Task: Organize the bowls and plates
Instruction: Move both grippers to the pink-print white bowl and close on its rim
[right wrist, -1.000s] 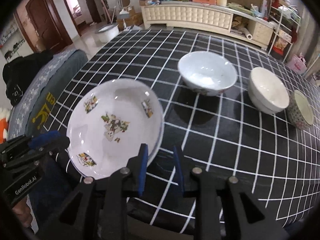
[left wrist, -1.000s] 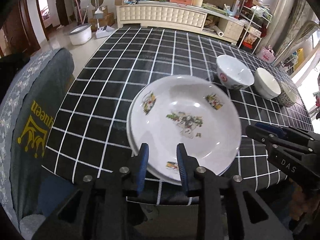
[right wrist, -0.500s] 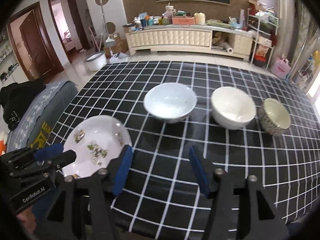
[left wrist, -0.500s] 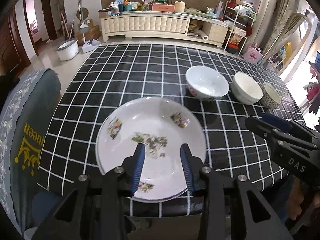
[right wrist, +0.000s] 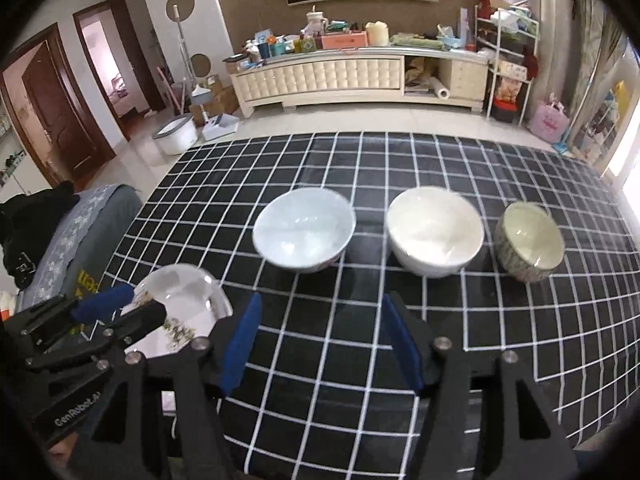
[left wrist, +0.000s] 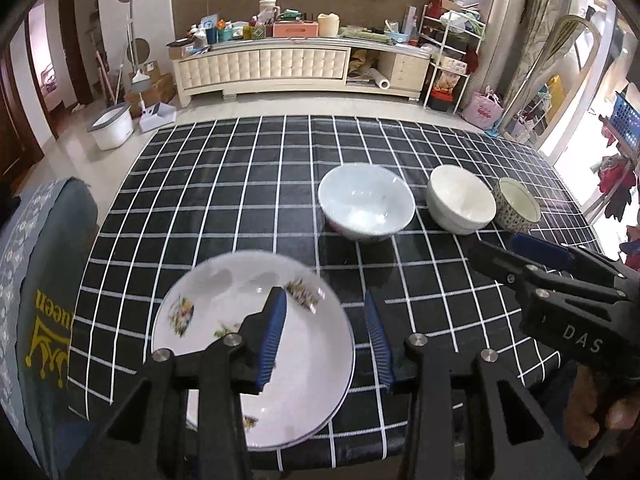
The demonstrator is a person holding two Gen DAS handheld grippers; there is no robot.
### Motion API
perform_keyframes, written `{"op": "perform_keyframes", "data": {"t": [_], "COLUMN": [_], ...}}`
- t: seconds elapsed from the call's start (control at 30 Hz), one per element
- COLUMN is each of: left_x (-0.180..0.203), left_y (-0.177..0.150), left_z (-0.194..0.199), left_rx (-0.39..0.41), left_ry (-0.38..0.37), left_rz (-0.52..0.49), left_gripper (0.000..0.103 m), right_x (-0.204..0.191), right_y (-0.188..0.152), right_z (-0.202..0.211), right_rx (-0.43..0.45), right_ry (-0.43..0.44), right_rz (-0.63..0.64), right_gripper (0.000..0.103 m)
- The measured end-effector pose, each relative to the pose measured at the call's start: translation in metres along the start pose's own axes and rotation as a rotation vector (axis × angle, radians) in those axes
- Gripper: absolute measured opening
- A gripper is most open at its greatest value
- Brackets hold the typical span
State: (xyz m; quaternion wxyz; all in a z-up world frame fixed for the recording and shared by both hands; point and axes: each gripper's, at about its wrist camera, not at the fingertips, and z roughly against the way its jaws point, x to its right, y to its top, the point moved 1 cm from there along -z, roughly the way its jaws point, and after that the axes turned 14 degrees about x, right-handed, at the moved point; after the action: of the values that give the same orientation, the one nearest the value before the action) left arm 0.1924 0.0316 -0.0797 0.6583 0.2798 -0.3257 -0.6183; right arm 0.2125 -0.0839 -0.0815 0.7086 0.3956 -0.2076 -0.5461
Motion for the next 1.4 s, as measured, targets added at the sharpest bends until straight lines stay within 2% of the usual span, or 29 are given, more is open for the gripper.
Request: {"op": "perform_keyframes", "data": {"t": [0.1,0.37,0.7,1.2,1.37,1.4], "left_x": [0.002,0.004,0.007,0.0,-0.006,-0.007], "left_y": [0.011,0.038,0.057,0.054,0.05,0.05], "left_z": [-0.003,-0.025,-0.073,-0.145,-0.163,-0.165], "left_rx": [0.01,0.008,-0.029,-0.148,-0.201,-0.208], "left_ry": [-0.008,-0.027,-0.041,-0.028,-0.021,-0.028], "left_rz": [-0.007,-0.021,-0.029,-0.003,0.029,0.039], "left_gripper": [0.045,0.045,0.045,0.045,0.045,0.042], "right_x": [0.001,0.008,0.012,0.019,0.021,0.02], "right_y": [0.009,0.023,0.032,0.024,0.02,0.018], "right_z": [-0.004,-0.024,-0.072,-0.135,-0.146,-0.147], "right_rx": [0.004,-0.018,-0.082,-0.182,-0.203,-0.206], "right_ry": [-0.007,0.009,0.032,0.045,0.053,0.058], "right_rz": [0.012,0.02,0.04,0.069,0.071,0.071], "right_gripper": [0.067,0.067,0.067,0.065,0.055,0.054]}}
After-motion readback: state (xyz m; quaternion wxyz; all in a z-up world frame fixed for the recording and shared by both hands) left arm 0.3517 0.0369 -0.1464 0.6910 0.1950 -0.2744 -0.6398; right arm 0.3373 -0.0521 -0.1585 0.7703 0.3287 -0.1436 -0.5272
